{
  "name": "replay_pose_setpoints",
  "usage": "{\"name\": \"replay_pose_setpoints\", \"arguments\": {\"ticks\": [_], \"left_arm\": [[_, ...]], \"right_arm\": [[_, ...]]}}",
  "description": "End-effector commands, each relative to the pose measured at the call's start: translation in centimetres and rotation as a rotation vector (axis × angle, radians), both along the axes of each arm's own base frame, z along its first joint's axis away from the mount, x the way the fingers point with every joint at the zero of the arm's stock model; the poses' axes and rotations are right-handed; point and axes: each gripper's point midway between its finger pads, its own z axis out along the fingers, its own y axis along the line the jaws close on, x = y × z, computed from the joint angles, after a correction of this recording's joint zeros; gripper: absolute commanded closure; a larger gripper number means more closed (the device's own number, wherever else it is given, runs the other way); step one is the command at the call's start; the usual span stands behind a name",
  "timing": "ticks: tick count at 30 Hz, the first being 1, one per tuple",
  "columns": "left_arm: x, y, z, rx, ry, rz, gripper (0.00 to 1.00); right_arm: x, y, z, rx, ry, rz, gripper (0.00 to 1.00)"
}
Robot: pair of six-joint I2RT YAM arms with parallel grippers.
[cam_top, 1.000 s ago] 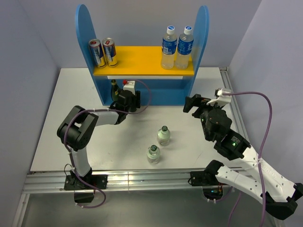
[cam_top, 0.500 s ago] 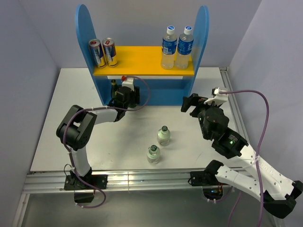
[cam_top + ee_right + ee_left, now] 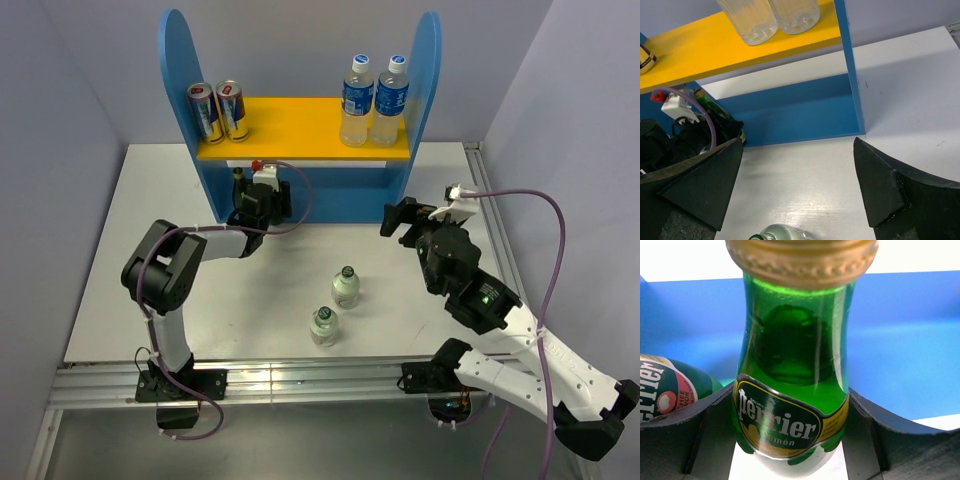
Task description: Place and organize the beverage onto the shelf
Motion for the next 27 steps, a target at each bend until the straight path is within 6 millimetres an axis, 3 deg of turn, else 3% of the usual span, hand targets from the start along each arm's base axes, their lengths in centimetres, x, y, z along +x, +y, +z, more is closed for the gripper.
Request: {"name": "replay_pose_setpoints", "arguments": {"ticks": [1, 8, 18, 20, 21, 23, 27], "left_arm": [[3.1, 0.6, 7.5, -0.106, -0.258, 0.073, 1.0], [4.1, 2.0, 4.5, -0.071, -0.222, 0.145, 1.0], [4.6, 3.6, 3.2, -0.039, -0.17, 0.207, 0.99], [4.6, 3.7, 3.0, -0.057, -0.15, 0.192, 0.84], [4.5, 3.9, 3.0, -0.062, -0.152, 0.196, 0.6], [4.3, 3.9, 2.7, -0.066, -0.138, 0.188, 0.37], [4.4, 3.8, 1.8, -0.065, -0.097, 0.19, 0.13]], "right_arm": [[0.1, 0.2, 0.4, 0.033, -0.022, 0.002, 0.02], [0.1, 0.2, 0.2, 0.032, -0.02, -0.002, 0.02], [0.0, 0.1, 0.3, 0.036, -0.024, -0.005, 0.02], [0.0, 0.1, 0.3, 0.039, -0.026, -0.003, 0.02], [0.0, 0.1, 0.3, 0.043, -0.028, 0.0, 0.02], [-0.1, 0.1, 0.3, 0.043, -0.027, 0.003, 0.01], [-0.2, -0.1, 0.5, 0.049, -0.032, 0.001, 0.01]]}}
